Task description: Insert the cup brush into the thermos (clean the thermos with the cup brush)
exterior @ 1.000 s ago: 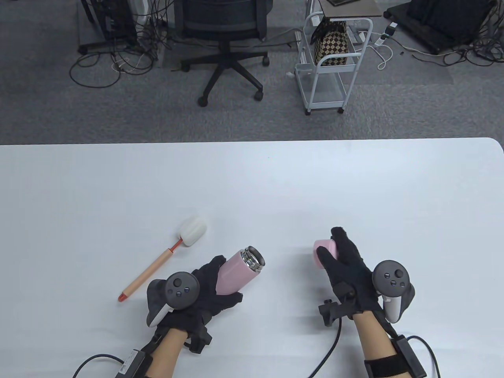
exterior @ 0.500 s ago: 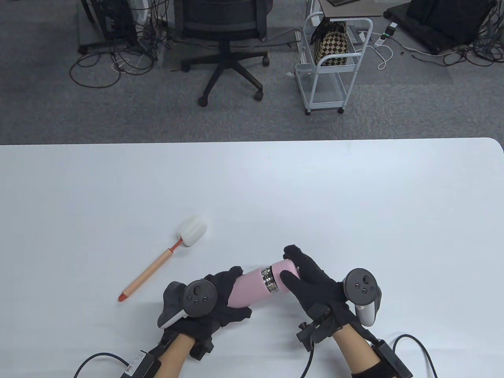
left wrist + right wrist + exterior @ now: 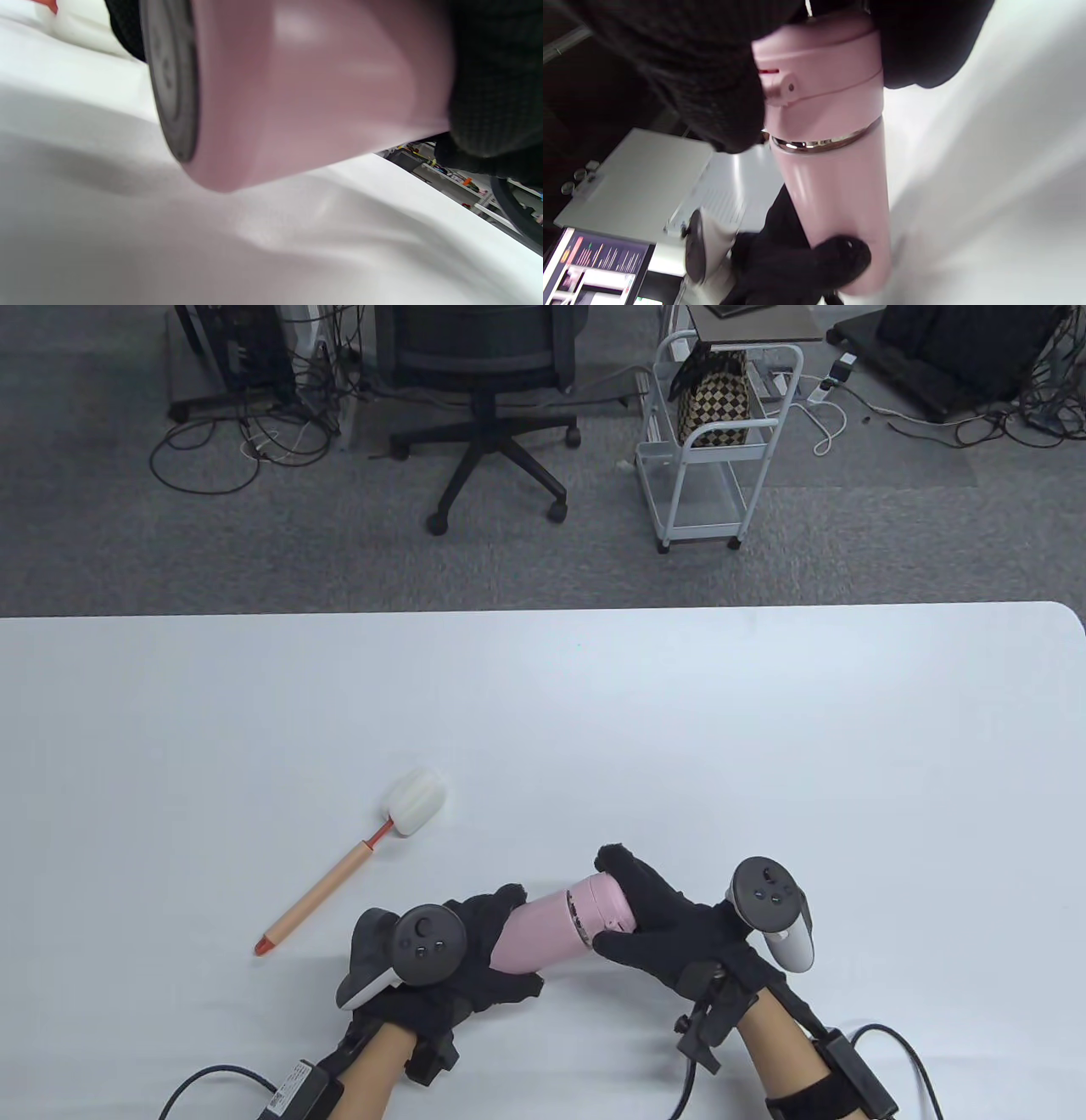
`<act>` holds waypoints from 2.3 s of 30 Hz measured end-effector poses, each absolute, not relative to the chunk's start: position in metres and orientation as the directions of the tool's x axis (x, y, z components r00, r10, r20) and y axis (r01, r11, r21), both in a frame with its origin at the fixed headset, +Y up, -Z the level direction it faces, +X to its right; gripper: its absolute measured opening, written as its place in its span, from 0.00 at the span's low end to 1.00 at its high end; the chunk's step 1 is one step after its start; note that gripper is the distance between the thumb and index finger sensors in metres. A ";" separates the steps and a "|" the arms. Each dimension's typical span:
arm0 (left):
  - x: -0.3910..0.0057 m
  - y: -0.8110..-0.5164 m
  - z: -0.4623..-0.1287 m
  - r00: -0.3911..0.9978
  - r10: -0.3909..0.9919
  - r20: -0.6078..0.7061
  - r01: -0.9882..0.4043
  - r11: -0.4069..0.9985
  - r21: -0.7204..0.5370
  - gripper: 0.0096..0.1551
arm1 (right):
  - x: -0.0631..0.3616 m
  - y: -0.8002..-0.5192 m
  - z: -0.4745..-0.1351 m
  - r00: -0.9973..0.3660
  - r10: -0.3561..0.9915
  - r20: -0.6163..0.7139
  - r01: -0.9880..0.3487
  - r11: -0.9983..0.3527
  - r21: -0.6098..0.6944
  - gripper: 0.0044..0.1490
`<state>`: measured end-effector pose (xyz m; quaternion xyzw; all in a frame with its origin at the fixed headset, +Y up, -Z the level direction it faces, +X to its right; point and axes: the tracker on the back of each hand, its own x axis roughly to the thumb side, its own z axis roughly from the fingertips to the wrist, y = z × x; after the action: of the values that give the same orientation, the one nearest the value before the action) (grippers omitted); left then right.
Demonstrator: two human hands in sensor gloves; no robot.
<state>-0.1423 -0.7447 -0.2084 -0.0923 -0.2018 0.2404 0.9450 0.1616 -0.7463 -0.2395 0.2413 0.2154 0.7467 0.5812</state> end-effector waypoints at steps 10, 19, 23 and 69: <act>-0.135 -0.742 -0.204 0.837 0.432 0.336 -0.382 0.901 -0.208 0.53 | 0.158 -0.739 -0.230 -0.451 0.872 0.188 -0.818 -0.489 0.304 0.59; -0.127 -0.745 -0.202 0.819 0.480 0.314 -0.428 0.876 -0.221 0.53 | 0.155 -0.736 -0.227 -0.593 0.791 0.150 -0.796 -0.604 0.038 0.60; -0.123 -0.742 -0.199 0.833 0.456 0.314 -0.426 0.890 -0.161 0.55 | 0.152 -0.730 -0.220 -0.629 0.766 0.130 -0.776 -0.628 -0.055 0.56; -0.143 -0.740 -0.210 0.803 0.512 0.306 -0.467 0.859 -0.210 0.54 | 0.168 -0.732 -0.230 -0.480 0.876 0.050 -0.871 -0.483 0.089 0.59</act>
<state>-0.1425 -0.7402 -0.2101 -0.0622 -0.1787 0.2584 0.9473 0.1680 -0.7323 -0.2298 0.0442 0.0255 0.8599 0.5079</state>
